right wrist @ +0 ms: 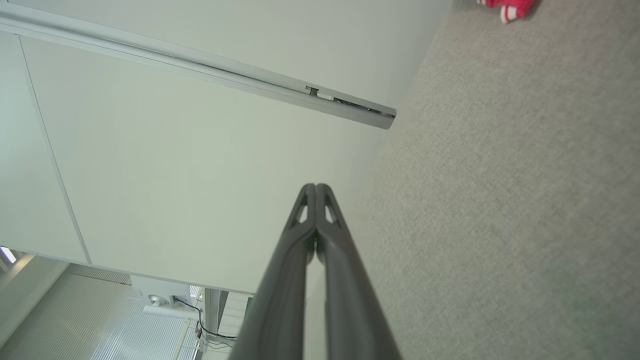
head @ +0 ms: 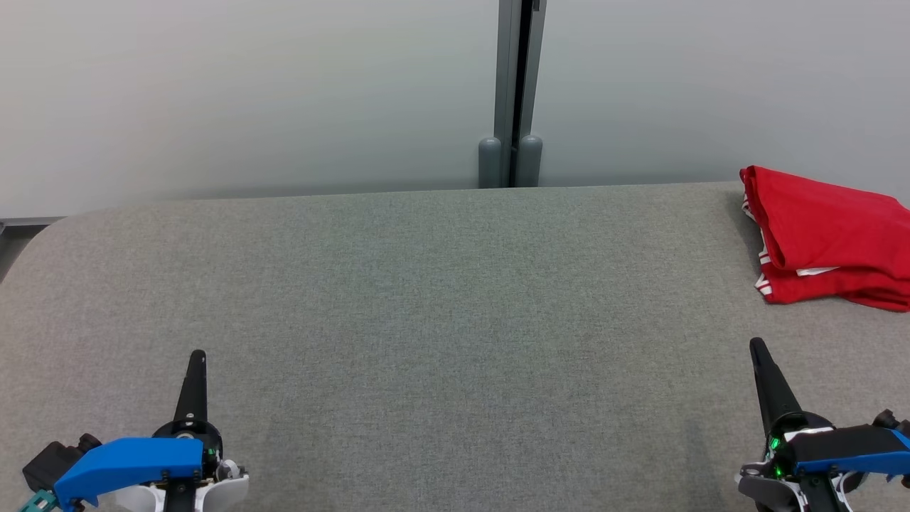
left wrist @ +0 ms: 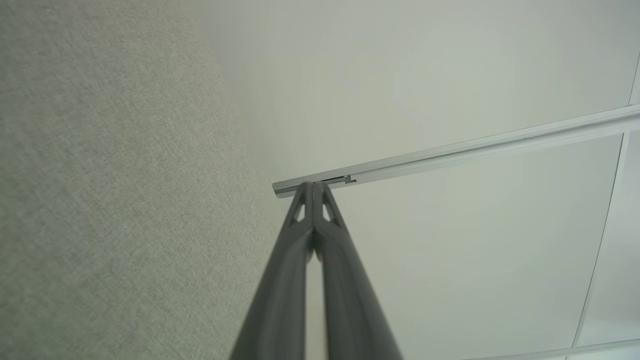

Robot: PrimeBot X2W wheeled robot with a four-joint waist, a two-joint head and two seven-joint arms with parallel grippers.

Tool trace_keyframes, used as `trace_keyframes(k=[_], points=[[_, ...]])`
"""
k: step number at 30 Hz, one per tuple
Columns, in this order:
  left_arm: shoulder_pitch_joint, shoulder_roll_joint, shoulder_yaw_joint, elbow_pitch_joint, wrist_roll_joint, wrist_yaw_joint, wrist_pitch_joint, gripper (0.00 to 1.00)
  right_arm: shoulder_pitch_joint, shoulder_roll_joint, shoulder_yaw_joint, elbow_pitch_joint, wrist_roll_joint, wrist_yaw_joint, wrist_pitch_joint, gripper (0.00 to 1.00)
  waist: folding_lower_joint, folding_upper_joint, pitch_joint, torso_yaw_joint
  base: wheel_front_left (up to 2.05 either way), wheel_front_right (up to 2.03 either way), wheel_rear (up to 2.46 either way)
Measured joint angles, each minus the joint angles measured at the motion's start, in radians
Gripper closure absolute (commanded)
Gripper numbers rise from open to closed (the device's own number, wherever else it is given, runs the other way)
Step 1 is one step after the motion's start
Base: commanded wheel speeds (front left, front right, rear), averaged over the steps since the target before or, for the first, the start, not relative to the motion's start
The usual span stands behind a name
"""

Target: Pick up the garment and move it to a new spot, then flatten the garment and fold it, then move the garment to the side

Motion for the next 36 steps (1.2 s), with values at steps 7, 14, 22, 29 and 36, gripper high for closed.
trace_keyframes(k=[7,14,22,29,36], points=[[-0.01,0.0,0.004,-0.002,-0.06,-0.002,0.013,1.0,-0.003,0.001,-0.003,0.002,0.057,0.0,0.012,1.0,0.0,0.0,0.0,-0.001,0.0,0.0,0.0],[-0.015,0.0,0.01,-0.003,-0.116,-0.006,0.029,1.0,-0.01,0.002,-0.005,0.004,0.111,0.0,0.023,1.0,0.0,0.0,0.0,-0.002,0.0,0.0,0.0],[-0.021,0.0,0.015,-0.004,-0.177,-0.008,0.042,1.0,-0.018,0.002,-0.007,0.005,0.169,0.0,0.037,1.0,0.0,0.0,0.0,-0.002,0.0,0.0,0.0],[-0.03,0.0,0.018,-0.005,-0.227,-0.009,0.055,1.0,-0.024,0.003,-0.01,0.006,0.215,0.0,0.049,1.0,0.0,0.0,0.0,-0.003,0.0,0.0,0.0],[-0.035,0.0,0.02,-0.007,-0.272,-0.011,0.065,1.0,-0.026,0.003,-0.012,0.008,0.261,0.0,0.057,1.0,0.0,0.0,0.001,-0.004,0.0,0.0,0.0]])
